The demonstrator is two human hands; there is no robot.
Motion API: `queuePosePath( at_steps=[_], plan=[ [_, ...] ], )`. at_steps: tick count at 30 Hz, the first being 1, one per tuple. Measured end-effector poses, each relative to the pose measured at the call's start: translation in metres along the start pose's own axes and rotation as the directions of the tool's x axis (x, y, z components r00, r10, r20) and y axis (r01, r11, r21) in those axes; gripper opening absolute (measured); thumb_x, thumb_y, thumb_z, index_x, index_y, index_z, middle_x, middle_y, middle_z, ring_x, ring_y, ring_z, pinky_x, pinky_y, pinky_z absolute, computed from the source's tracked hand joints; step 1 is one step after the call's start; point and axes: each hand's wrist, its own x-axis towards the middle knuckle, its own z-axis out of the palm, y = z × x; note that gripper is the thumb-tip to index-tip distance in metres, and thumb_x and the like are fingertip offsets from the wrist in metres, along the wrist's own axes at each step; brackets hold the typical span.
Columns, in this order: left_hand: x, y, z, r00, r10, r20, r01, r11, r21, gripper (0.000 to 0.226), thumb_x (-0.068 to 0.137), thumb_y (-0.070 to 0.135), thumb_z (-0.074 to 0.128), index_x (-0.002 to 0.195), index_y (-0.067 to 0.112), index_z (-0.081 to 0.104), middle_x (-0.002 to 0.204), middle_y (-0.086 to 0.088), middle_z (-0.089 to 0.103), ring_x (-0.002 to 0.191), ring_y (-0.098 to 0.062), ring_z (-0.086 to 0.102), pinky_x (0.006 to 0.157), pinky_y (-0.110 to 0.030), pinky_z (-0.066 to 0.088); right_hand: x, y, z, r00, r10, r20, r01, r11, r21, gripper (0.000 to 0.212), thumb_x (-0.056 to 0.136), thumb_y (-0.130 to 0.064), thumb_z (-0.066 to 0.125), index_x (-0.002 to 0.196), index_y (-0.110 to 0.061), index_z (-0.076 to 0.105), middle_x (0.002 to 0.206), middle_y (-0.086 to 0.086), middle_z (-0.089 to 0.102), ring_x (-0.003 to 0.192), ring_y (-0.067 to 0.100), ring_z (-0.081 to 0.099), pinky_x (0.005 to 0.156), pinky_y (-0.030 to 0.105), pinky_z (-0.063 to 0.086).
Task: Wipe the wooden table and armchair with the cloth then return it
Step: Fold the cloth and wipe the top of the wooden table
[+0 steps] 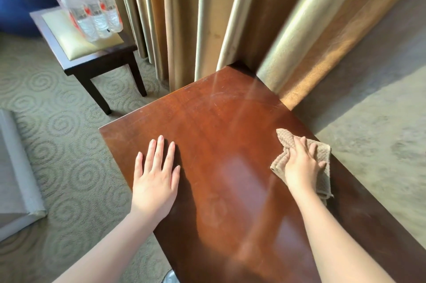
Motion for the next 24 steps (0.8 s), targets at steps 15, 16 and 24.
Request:
queuePosePath(
  at_steps=[15, 16, 24],
  plan=[
    [-0.011, 0.022, -0.112, 0.895, -0.051, 0.442, 0.434, -0.119, -0.893, 0.06, 0.071, 0.08, 0.044, 0.105, 0.039, 0.072, 0.116, 0.007, 0.072, 0.111, -0.013, 0.065, 0.101, -0.039, 0.041, -0.121, -0.16, -0.076, 0.719, -0.305, 0.624, -0.678, -0.115, 0.726, 0.042, 0.087, -0.032, 0.054, 0.125, -0.016, 0.062, 0.125, 0.016, 0.066, 0.115, 0.033, 0.062, 0.097, 0.05, 0.051],
    [-0.013, 0.024, -0.124, 0.892, -0.008, 0.451, 0.439, -0.215, -0.872, 0.065, 0.064, 0.085, 0.047, 0.103, 0.039, 0.072, 0.114, 0.005, 0.073, 0.109, -0.016, 0.066, 0.1, -0.04, 0.042, -0.125, -0.165, -0.086, 0.694, -0.32, 0.645, -0.708, -0.141, 0.692, 0.045, 0.089, -0.035, 0.053, 0.127, -0.013, 0.061, 0.127, 0.019, 0.064, 0.118, 0.035, 0.06, 0.1, 0.052, 0.048],
    [-0.02, 0.045, -0.241, 0.978, -0.21, 0.003, 0.021, 0.081, -0.996, 0.025, 0.09, 0.039, 0.056, 0.075, 0.026, 0.072, 0.072, 0.012, 0.073, 0.068, -0.002, 0.064, 0.069, -0.022, 0.047, -0.091, -0.225, -0.209, 0.774, -0.368, 0.515, -0.504, 0.135, 0.853, 0.059, 0.083, -0.018, 0.072, 0.132, 0.004, 0.047, 0.12, 0.009, 0.058, 0.124, 0.041, 0.045, 0.091, 0.022, 0.044]
  ],
)
